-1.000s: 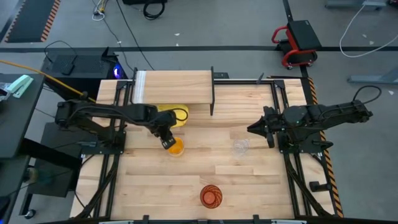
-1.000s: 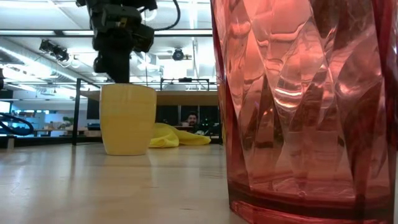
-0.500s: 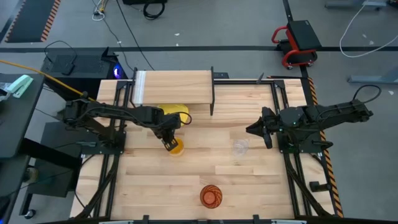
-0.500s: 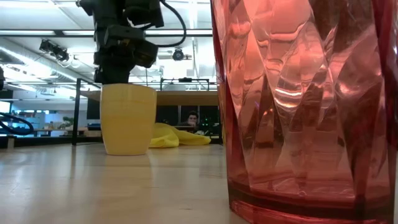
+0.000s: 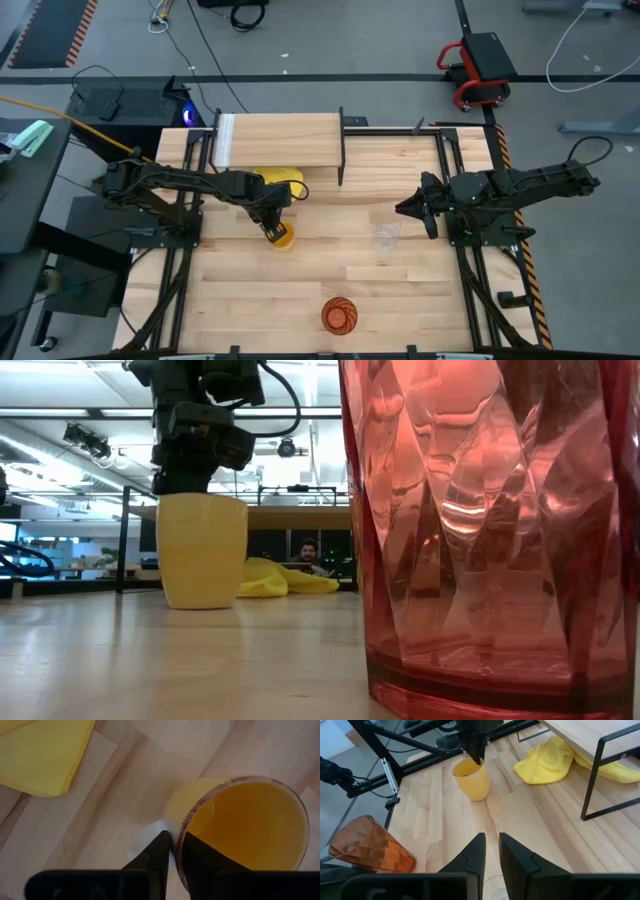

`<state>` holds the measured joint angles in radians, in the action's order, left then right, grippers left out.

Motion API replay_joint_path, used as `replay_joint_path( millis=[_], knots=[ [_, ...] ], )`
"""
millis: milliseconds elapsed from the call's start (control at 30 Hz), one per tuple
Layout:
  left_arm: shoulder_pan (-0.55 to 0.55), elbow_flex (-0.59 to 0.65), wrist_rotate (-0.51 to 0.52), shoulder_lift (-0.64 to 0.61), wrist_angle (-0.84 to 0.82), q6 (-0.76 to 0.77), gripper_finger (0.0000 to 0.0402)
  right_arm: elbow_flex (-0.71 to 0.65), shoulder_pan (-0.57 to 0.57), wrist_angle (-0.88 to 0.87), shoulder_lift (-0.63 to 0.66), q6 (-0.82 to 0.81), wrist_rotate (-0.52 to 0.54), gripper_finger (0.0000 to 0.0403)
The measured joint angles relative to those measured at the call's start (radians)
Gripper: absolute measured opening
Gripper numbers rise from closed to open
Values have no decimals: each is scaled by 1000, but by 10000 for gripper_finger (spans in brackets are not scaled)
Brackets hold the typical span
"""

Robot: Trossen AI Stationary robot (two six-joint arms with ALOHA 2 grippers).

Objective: Stack small to large cups/mugs on shelf
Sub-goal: Move the yellow mug to the center of the table

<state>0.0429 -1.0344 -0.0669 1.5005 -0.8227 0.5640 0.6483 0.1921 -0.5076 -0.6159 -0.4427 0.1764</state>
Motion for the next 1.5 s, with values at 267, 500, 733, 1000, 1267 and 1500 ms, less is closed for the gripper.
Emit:
replay_joint_path(
  millis=[267,500,733,1000,1267,1500],
  knots=[
    [0,0,2,0,-9,0,42,0,0,0,-19,0,-1,60],
    [-2,0,-10,-1,-16,0,52,0,0,-1,-90,-1,-1,59],
    [-3,0,-16,-1,-63,17,40,0,0,0,-147,-10,-1,59],
    [-29,0,-16,-2,-105,36,35,0,0,0,-165,-10,-1,59],
    [-116,0,-18,-2,-113,107,35,0,0,0,-165,-9,-1,59],
    [-204,-1,-16,-3,-119,196,36,0,0,0,-165,-8,-1,59]
  ],
)
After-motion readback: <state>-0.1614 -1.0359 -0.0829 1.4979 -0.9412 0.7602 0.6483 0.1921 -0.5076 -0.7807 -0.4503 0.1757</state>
